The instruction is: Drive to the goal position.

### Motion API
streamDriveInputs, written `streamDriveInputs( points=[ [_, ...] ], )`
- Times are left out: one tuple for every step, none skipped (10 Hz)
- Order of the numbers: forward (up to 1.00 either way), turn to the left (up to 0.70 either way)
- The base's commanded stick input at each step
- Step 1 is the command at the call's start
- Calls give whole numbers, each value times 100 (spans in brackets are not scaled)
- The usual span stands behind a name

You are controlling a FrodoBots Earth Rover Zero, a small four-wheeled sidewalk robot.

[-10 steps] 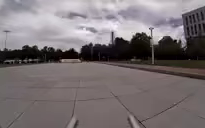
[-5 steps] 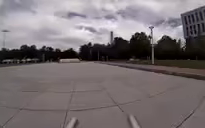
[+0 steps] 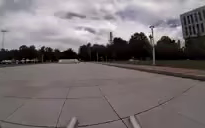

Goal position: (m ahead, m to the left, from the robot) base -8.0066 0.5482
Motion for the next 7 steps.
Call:
streamDriveInputs(
  points=[
    [70,1],
    [70,1],
    [70,1],
    [70,1],
    [70,1],
    [70,1],
    [70,1]
  ],
)
